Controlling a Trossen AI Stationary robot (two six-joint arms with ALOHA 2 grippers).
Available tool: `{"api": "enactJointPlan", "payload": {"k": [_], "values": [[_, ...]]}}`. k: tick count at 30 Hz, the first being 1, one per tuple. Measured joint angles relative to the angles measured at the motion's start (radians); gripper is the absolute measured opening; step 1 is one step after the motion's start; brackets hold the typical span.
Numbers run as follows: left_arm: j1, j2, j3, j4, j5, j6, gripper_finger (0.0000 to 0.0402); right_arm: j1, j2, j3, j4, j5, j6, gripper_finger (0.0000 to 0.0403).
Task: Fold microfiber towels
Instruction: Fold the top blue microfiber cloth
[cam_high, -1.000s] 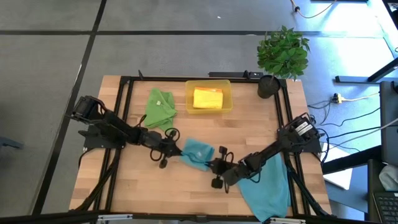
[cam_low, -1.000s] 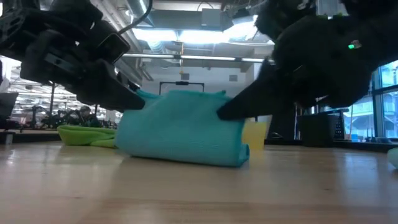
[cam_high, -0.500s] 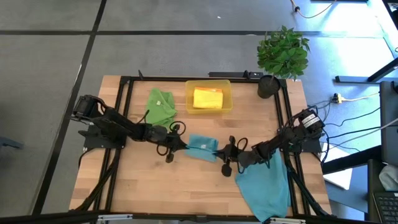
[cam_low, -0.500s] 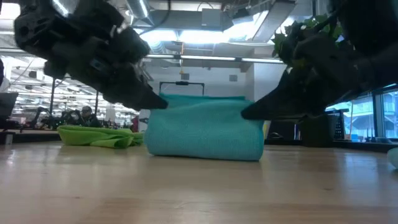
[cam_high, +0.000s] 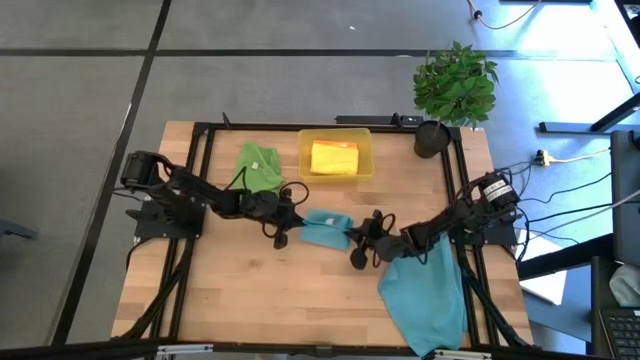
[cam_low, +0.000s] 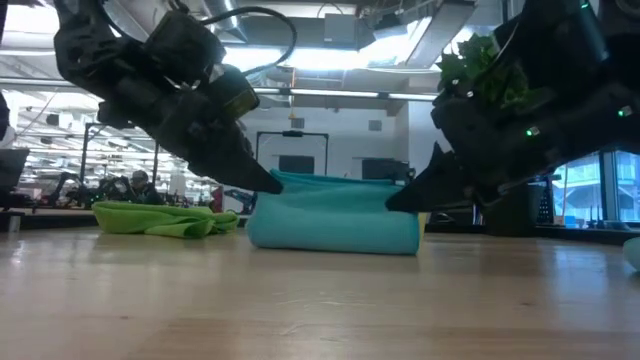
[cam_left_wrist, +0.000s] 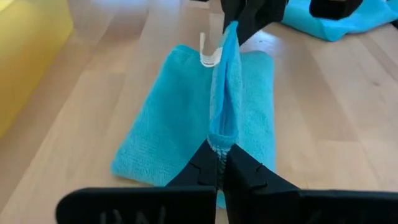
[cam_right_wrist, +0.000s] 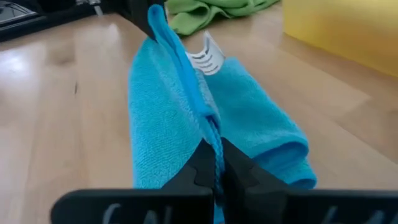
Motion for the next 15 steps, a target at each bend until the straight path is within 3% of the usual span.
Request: {"api": "enactJointPlan", "payload": {"k": [9,15], "values": [[0.0,0.025,0.0,0.013,-0.003,0.018,0.0002,-0.009,0.0,0.0,-0.006,0.023,0.01,0.0004],[-0.004,0.021,0.002,0.033,-0.04,0.02,0.0042,-0.014,0.0,-0.002,-0.03,0.051,0.063,0.0004]]}}
